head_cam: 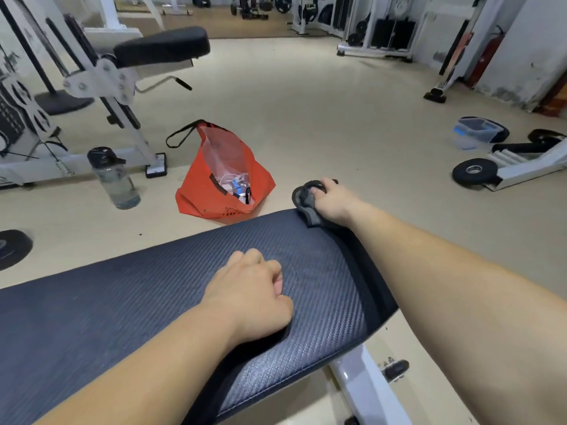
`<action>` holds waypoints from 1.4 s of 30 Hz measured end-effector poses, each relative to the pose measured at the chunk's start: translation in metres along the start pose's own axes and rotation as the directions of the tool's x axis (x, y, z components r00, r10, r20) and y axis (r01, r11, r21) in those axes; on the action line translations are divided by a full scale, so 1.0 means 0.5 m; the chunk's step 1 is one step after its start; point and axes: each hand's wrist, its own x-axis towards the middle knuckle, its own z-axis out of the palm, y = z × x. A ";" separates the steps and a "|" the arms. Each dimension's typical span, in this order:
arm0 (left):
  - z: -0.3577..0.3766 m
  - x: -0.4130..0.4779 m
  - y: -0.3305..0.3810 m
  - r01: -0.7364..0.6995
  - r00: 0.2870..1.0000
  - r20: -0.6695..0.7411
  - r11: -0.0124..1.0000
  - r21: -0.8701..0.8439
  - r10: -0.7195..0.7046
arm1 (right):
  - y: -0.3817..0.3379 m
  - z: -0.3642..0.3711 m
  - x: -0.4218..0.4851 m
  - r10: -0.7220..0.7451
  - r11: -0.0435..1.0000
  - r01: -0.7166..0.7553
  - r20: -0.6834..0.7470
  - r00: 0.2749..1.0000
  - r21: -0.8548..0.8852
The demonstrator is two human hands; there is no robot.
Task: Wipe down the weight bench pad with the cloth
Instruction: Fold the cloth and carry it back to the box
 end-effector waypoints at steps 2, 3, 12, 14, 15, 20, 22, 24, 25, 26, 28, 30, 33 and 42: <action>-0.005 -0.009 -0.007 -0.024 1.000 -0.010 0.999 -0.040 0.024 | 0.030 -0.010 -0.020 0.059 0.995 -0.053 -0.072 0.996 0.080; -0.007 -0.017 -0.013 -0.043 0.999 -0.015 0.997 -0.059 0.042 | 0.048 -0.016 -0.035 0.103 0.986 -0.088 -0.103 0.989 0.142; -0.016 -0.139 -0.104 -0.267 0.945 -0.227 0.955 -0.131 0.234 | 0.175 -0.049 -0.191 0.163 0.961 -0.124 -0.143 0.976 0.247; -0.017 -0.166 -0.116 -0.276 0.929 -0.298 0.949 -0.154 0.221 | 0.126 -0.046 -0.206 0.049 0.997 -0.036 -0.184 0.982 0.074; -0.019 -0.179 -0.122 -0.283 0.919 -0.329 0.944 -0.168 0.217 | 0.093 -0.040 -0.217 -0.038 0.998 0.031 -0.162 0.986 -0.047; -0.041 -0.259 -0.159 -0.281 0.900 -0.393 0.941 -0.188 0.190 | -0.110 0.078 -0.296 -0.365 0.885 0.385 0.125 0.923 -0.260; -0.053 -0.294 -0.190 -0.242 0.900 -0.410 0.951 -0.191 0.147 | -0.189 0.125 -0.349 -0.417 0.810 0.486 0.259 0.871 -0.328; -0.065 -0.328 -0.225 -0.190 0.899 -0.429 0.960 -0.204 0.087 | -0.253 0.161 -0.404 -0.423 0.725 0.564 0.391 0.818 -0.396; -0.072 -0.349 -0.246 -0.153 0.894 -0.446 0.964 -0.218 0.041 | -0.284 0.177 -0.434 -0.416 0.682 0.595 0.444 0.794 -0.424; -0.078 -0.360 -0.261 -0.118 0.887 -0.462 0.965 -0.235 -0.004 | -0.303 0.187 -0.455 -0.398 0.659 0.608 0.481 0.782 -0.444; -0.092 -0.384 -0.288 -0.046 0.867 -0.488 0.960 -0.276 -0.099 | -0.336 0.207 -0.497 -0.372 0.667 0.625 0.544 0.752 -0.406; -0.102 -0.408 -0.313 0.007 0.836 -0.515 0.942 -0.336 -0.190 | -0.355 0.220 -0.531 -0.393 0.729 0.633 0.598 0.698 -0.259; -0.109 -0.433 -0.331 0.036 0.777 -0.544 0.886 -0.462 -0.315 | -0.361 0.230 -0.564 -0.497 0.858 0.464 0.576 0.648 0.219; -0.168 -0.424 -0.331 -0.043 0.791 -0.273 0.395 -0.918 -0.547 | -0.466 0.273 -0.512 -0.449 0.575 -0.050 0.366 0.815 0.817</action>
